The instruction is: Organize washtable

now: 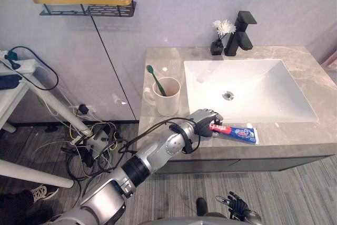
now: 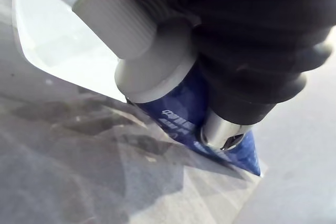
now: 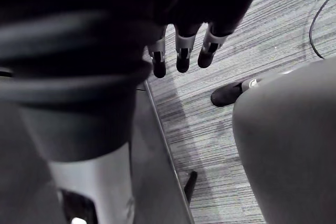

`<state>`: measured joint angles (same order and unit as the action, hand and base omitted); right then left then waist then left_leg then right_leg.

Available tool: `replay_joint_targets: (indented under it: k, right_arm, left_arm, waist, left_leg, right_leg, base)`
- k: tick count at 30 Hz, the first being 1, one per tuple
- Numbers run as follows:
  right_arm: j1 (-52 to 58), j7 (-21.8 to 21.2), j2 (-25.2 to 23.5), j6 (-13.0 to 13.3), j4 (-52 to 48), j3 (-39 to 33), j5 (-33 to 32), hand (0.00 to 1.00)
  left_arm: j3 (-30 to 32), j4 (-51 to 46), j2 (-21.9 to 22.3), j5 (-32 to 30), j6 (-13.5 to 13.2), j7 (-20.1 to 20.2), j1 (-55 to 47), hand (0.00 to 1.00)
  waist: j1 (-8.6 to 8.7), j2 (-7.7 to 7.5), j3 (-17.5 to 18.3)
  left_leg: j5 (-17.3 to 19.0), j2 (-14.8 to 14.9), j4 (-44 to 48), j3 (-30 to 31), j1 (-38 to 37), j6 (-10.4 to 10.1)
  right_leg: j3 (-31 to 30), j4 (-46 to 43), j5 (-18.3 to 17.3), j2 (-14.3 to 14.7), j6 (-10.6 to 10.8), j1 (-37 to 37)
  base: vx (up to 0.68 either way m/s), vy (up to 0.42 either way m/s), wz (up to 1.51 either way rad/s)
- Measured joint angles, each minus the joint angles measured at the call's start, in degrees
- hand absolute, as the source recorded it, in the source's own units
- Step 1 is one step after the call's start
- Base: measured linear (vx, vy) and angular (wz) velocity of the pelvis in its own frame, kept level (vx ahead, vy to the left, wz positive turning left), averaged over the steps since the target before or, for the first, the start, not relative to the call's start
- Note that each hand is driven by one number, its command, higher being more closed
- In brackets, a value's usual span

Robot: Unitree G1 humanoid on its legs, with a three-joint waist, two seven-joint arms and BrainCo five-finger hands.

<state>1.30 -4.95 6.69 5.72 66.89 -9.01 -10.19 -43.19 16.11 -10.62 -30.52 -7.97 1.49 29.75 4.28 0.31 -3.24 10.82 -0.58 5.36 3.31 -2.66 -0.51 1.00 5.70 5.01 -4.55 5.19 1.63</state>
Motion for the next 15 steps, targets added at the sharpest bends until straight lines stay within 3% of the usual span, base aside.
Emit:
replay_joint_targets:
  k: [9,15]
  right_arm:
    - [0.2,0.7,0.0,0.3,-0.4,0.1,-0.6,0.00]
    - [9.7,1.6,-0.9,1.7,-19.1,4.2,-1.8,0.00]
  left_arm:
    - [-0.1,-2.2,-1.0,1.0,0.0,-0.8,-1.1,1.00]
    - [-0.4,-15.4,-1.4,1.5,-0.4,-1.4,-5.0,1.00]
  waist:
    - [-0.05,0.17,-0.1]
    - [-0.82,0.33,0.0]
  left_leg:
    - [0.0,0.0,0.0,-0.1,-0.2,0.0]
    - [0.0,-0.1,0.4,-3.5,1.8,0.0]
  right_leg:
    - [0.0,0.0,0.0,0.0,0.0,-0.2]
    - [-3.8,-0.4,0.9,0.1,0.1,3.2]
  base:
    - [0.00,0.000,0.00]
    - [-0.01,0.008,-0.24]
